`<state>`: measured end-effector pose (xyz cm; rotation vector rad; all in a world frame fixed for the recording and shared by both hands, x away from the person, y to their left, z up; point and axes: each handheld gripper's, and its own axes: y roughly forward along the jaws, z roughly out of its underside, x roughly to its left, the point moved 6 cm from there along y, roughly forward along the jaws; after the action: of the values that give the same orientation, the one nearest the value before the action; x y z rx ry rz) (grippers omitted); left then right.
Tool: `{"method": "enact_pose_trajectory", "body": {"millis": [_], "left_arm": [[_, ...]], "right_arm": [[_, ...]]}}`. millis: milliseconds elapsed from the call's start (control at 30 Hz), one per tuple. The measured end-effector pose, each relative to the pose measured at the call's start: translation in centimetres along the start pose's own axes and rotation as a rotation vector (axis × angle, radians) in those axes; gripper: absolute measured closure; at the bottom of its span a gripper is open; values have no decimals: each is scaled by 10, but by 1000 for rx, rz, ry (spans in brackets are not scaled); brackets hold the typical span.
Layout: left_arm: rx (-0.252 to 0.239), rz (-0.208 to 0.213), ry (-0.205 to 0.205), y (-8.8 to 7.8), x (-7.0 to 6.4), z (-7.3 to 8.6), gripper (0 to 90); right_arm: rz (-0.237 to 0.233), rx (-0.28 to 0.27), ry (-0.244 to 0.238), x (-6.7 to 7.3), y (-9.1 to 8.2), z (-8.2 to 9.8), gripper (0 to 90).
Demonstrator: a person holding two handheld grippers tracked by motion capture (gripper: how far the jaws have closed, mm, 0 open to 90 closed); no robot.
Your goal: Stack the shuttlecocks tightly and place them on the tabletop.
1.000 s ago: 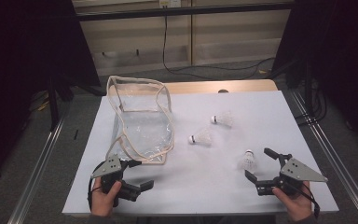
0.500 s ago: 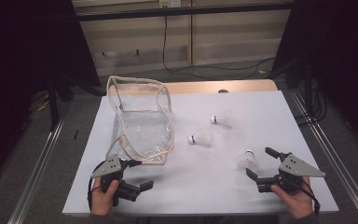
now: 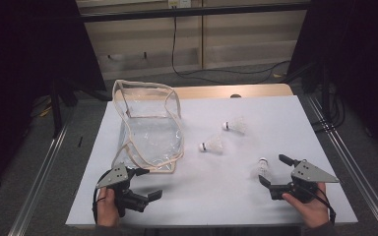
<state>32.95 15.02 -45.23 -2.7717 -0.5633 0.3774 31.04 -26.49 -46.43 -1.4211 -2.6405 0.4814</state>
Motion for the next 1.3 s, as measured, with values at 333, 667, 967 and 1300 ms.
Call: {"method": "enact_pose_trajectory", "body": {"millis": [333,667,967,1300], "left_arm": [[5,-1,18,0,0,1,33],[2,6,20,2,-1,1,31],[1,13,25,2,-1,1,32],[2,15,28,2,-1,1,33]], "right_arm": [[5,33,-22,3,3,0,177],[-9,82,-43,3,4,4,421],[5,118,-23,-2,6,7,601],[15,156,-2,-7,10,6,769]]}}
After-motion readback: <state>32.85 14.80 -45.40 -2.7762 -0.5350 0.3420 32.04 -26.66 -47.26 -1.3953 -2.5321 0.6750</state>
